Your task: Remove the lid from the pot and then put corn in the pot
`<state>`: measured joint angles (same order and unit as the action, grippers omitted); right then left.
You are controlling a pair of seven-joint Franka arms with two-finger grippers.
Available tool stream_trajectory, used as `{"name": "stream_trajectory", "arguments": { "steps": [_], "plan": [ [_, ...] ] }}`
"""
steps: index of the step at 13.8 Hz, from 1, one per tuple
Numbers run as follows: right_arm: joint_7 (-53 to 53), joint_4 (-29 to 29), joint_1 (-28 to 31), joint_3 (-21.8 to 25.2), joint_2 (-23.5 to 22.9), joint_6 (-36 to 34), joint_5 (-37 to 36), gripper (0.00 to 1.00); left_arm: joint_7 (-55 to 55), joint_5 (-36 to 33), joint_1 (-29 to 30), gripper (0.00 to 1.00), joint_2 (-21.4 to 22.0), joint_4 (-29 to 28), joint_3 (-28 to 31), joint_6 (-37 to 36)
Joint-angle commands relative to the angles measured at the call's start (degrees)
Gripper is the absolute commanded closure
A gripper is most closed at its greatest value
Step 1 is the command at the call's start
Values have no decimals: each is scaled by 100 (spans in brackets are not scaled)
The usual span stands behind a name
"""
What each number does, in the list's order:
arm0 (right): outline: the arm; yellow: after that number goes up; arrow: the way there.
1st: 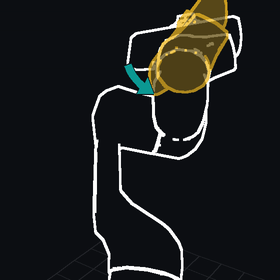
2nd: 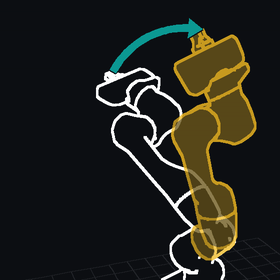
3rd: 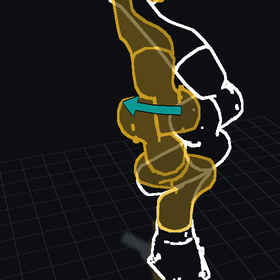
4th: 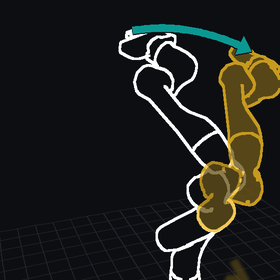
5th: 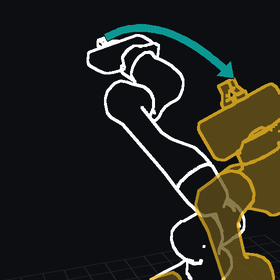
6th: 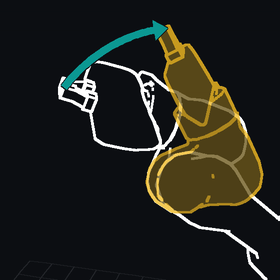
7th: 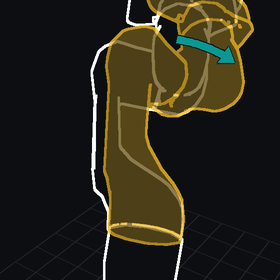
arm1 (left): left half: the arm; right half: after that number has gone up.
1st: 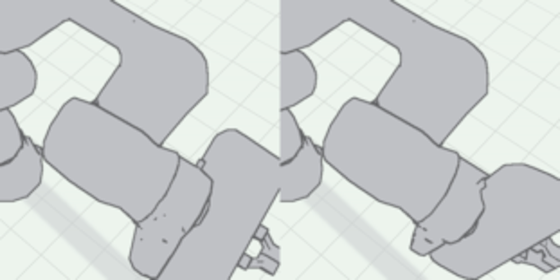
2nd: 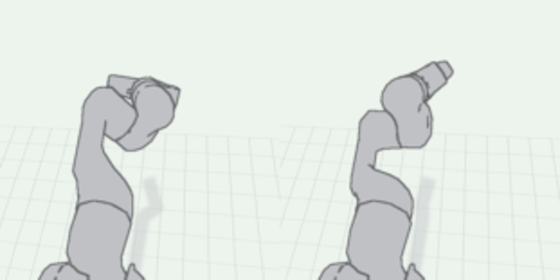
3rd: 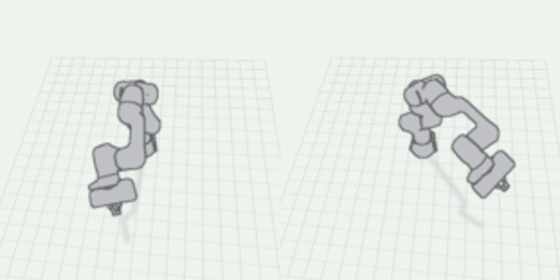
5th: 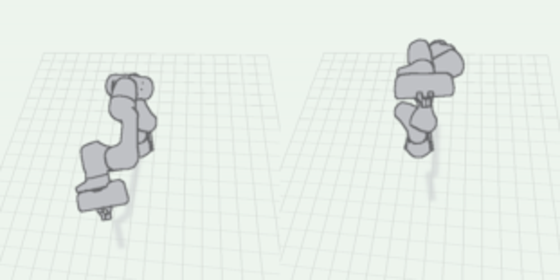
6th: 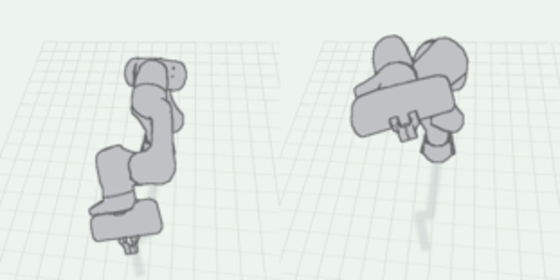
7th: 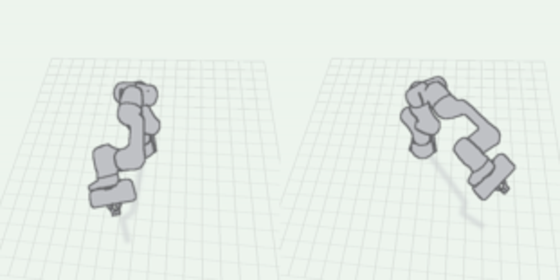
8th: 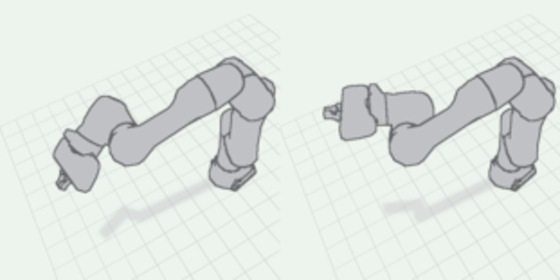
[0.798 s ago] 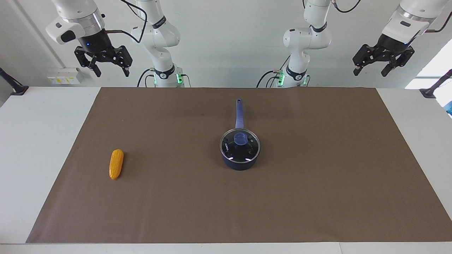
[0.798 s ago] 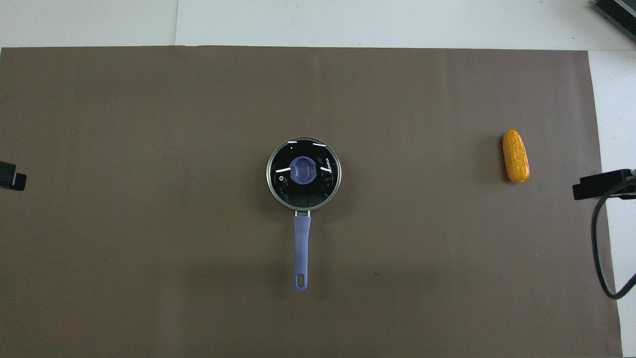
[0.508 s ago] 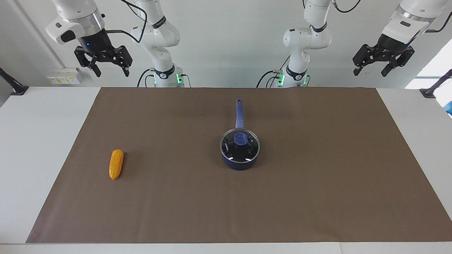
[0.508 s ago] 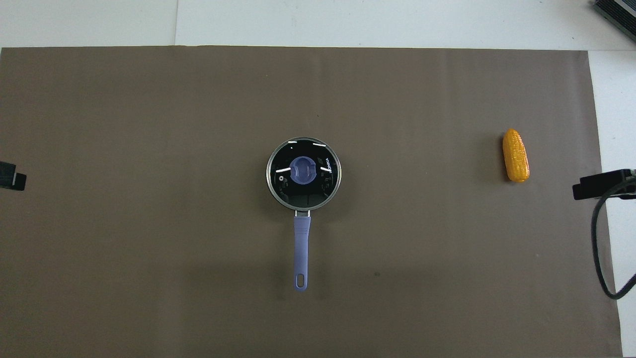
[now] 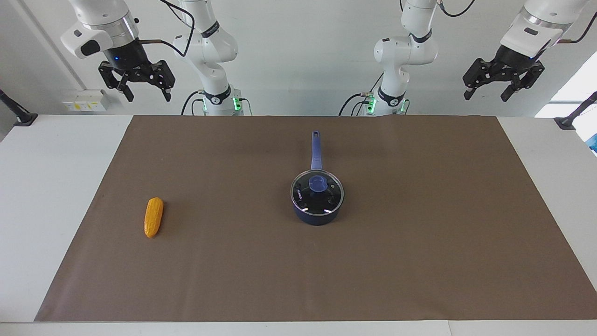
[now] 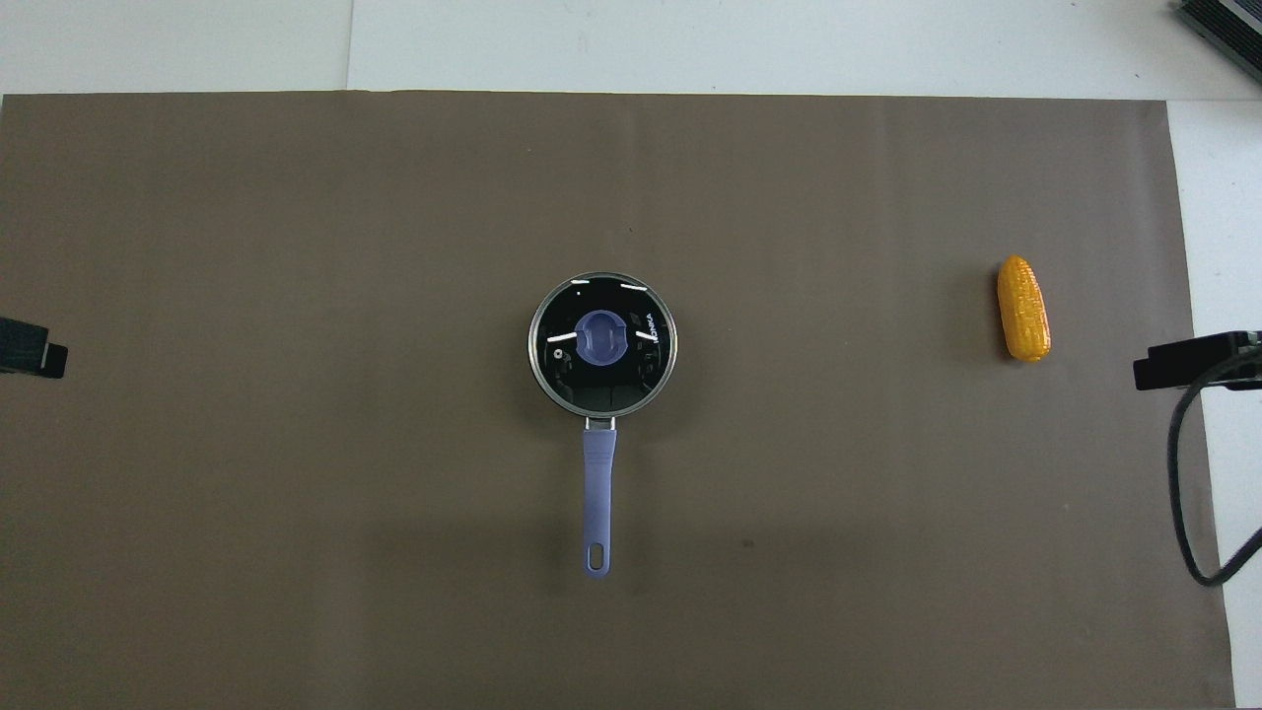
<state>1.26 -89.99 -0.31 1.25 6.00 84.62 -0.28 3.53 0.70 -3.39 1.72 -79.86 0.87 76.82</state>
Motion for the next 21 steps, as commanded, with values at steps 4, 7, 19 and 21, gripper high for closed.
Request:
{"name": "stream_trajectory", "arguments": {
  "steps": [4, 7, 19, 21],
  "plan": [
    [-3, -300, 67, -55, -239, 853, -16, 0, -10, 71, -29, 0, 136, -170, 18, 105],
    [15, -344, 67, -55, -537, 1222, -16, 0, -28, 1, 5, 0, 145, -162, 27, 96],
    [1068, -1363, 848, -37, -2417, 4473, -77, 0, -36, 62, -336, 0, 136, -197, -70, 535],
    [1096, -1442, 927, -37, -2682, 4721, -77, 0, -63, 62, -434, 0, 92, -188, -70, 833]
  ]
}}
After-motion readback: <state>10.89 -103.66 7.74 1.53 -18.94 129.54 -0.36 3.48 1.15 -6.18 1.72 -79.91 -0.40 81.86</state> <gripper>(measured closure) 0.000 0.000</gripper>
